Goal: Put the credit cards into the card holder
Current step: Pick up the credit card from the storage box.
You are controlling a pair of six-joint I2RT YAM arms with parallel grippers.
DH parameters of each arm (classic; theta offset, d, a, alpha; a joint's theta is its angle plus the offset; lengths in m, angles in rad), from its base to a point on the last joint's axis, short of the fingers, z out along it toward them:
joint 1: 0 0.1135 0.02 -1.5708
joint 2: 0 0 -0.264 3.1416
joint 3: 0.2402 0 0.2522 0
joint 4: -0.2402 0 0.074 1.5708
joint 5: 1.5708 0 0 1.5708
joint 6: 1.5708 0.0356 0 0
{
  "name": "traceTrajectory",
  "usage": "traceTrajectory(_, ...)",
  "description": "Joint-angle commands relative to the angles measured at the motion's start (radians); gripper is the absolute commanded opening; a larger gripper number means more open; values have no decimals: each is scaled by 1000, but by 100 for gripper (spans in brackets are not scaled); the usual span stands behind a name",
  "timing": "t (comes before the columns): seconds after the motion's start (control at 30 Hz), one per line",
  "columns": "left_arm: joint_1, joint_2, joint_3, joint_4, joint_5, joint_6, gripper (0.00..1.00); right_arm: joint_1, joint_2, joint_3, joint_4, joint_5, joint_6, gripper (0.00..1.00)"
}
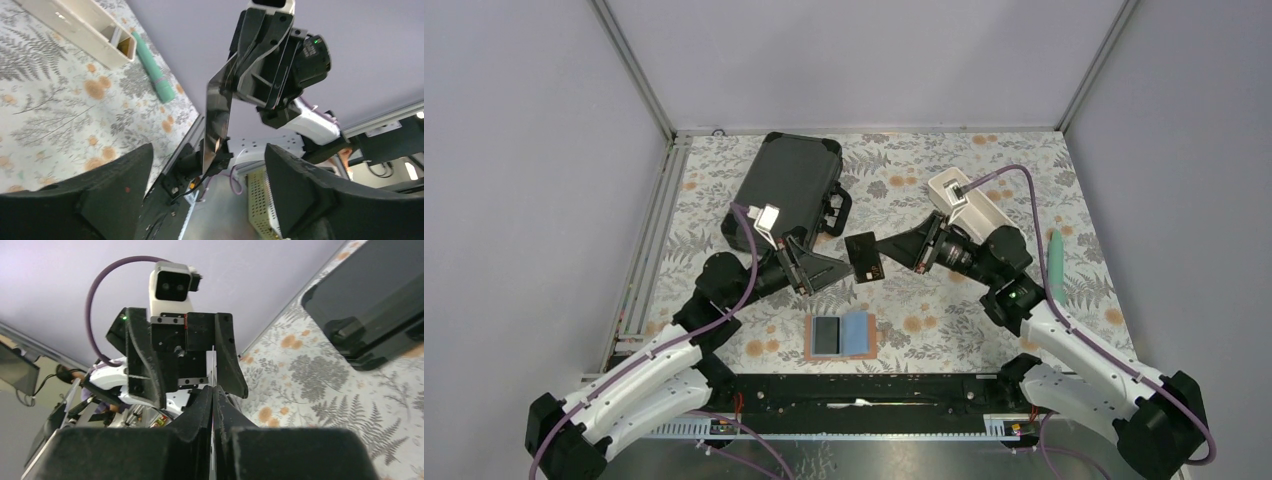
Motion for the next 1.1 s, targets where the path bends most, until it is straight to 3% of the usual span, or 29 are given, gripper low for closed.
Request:
traceTrajectory(0.0,-23,15,-14,178,-12,-46,79,52,9,17,126,6,38,0)
traceTrajectory(0.13,-42,38,-10,201,-12,-48,58,87,30,27,141,15,37,0)
traceTrajectory(0.37,-52,44,-30,219,-36,-68,4,105,44,31,97,75,18,0)
traceTrajectory(0.4,-52,35,-35,197,-49,-63,0,104,40,32,63,95,9,0)
traceTrajectory(0.43,-51,24,-39,165,-61,-58,0,104,36,33,21,117,-7,2)
traceTrajectory(0.6,-49,-30,-41,-145,-163,14,0,105,3,37,-308,317,-91,50)
traceTrajectory(0.73,-14,-23,-41,-358,-164,55,0,106,0,2,-493,399,-101,72)
traceTrajectory(0.83,31,8,-65,-430,-107,74,0,107,22,-47,-538,370,-67,74)
traceTrajectory(1.07,57,53,-138,-485,-16,108,0,184,74,-144,-492,317,16,62)
